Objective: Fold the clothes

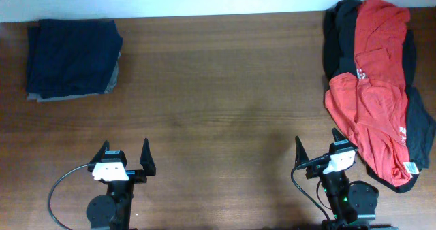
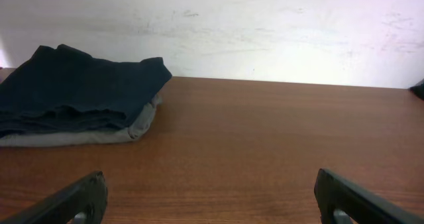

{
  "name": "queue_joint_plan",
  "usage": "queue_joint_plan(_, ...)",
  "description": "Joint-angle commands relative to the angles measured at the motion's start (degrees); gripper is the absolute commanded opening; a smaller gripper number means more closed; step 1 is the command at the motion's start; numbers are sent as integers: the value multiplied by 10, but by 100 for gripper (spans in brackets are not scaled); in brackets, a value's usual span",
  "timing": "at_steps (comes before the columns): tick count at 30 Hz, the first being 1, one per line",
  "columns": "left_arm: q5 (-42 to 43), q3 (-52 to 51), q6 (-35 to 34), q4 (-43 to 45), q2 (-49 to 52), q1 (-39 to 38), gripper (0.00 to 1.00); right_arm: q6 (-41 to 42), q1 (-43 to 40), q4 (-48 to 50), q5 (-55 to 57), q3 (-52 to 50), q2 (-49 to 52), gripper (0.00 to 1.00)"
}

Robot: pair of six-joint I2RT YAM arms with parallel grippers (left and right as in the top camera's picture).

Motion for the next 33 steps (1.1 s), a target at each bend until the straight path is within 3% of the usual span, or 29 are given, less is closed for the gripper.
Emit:
queue_joint_plan(1, 0, -4, 9, -1, -5, 3, 99, 3, -3, -4, 7, -3, -3, 99)
queue_joint_plan(33, 0, -4, 9, 8, -5, 3, 99, 3, -3, -2, 7, -3, -3, 99)
